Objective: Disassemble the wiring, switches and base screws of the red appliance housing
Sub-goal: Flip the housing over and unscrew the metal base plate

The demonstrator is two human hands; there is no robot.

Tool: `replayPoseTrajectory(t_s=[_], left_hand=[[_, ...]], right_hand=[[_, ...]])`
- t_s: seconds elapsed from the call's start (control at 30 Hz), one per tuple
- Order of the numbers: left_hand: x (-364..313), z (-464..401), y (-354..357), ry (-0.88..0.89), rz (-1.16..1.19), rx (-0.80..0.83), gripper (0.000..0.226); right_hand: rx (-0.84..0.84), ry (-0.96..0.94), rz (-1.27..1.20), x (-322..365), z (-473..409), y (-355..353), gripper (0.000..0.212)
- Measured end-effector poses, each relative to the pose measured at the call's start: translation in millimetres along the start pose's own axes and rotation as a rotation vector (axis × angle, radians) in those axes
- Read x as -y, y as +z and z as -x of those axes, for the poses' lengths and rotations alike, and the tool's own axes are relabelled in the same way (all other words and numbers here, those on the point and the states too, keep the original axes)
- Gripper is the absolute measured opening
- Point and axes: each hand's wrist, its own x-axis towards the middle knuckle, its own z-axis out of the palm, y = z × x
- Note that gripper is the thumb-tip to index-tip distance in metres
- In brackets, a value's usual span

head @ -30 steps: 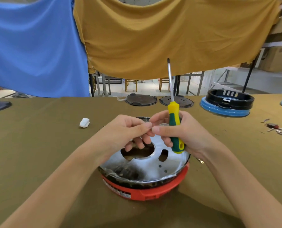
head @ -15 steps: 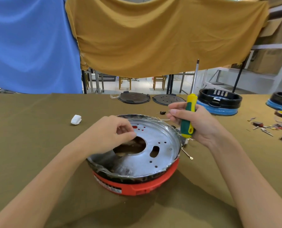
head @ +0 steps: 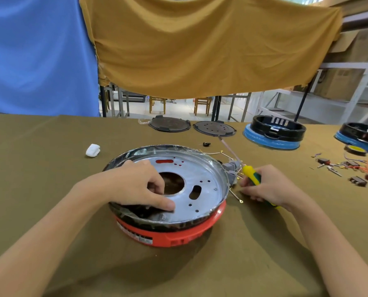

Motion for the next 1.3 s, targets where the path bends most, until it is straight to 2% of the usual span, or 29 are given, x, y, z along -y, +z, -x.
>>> replayPoseTrajectory(t_s=[0.13, 0.27, 0.37, 0.5, 0.6, 0.67, 0.73, 0.83, 0.93, 1.0, 1.1, 1.2, 1.3], left_hand=[[-2.3, 1.9, -3.2, -0.014, -0.035, -0.067, 0.070], [-2.7, 3.8, -8.7, -0.019, -0.091, -0.115, 0.070], [-4.4, 4.7, -10.9, -0.023, -0.103, -0.134, 0.068], [-5.6, 6.4, -13.0, -0.024, -0.094, -0.157, 0.067], [-7.8, 9.4, -15.6, -0.004, -0.030, -0.157, 0.067], [-8.2, 11.6, -18.8, 0.004, 0.021, -0.197, 0.066], [-7.0, 12.9, -21.0, -0.041, -0.001, -0.273, 0.067], [-2.8, 12.9, -18.4, -0.156, -0.176, -0.316, 0.070], [4.5, 10.7, -13.5, -0.256, -0.176, -0.201, 0.068], [8.4, 7.7, -9.5, -0.294, -0.146, -0.129, 0.066], [8.6, 5.8, -3.7, -0.341, -0.134, -0.059, 0.063], [8.0, 7.2, -4.2, -0.351, -0.132, -0.074, 0.059], [6.3, 8.1, -7.4, -0.251, -0.109, -0.176, 0.050]], right_hand=[[0.054, -0.027, -0.013, 3.9, 3.5, -2.5, 0.008], [-0.068, -0.038, -0.447, 5.9, 8.0, -7.2, 0.008], [0.037, -0.035, -0.724, 12.4, 10.3, -6.8, 0.022], [0.194, -0.115, -0.910, 22.3, 15.0, -4.1, 0.036], [0.220, -0.209, -1.106, 25.5, 15.3, -2.4, 0.045], [0.175, -0.247, -1.195, 25.5, 14.8, -1.6, 0.047], [0.115, -0.274, -1.195, 25.5, 14.2, -0.2, 0.046], [0.070, -0.287, -1.200, 24.5, 12.3, 2.6, 0.037], [0.053, -0.293, -1.206, 24.4, 9.1, 4.6, 0.030], [0.041, -0.308, -1.184, 26.3, 7.4, 7.1, 0.034], [-0.063, -0.293, -1.211, 33.2, 2.9, 10.4, 0.044], [-0.173, -0.331, -1.174, 50.4, -5.1, 9.2, 0.048], [-0.318, -0.414, -1.005, 77.6, -17.6, 6.6, 0.040]])
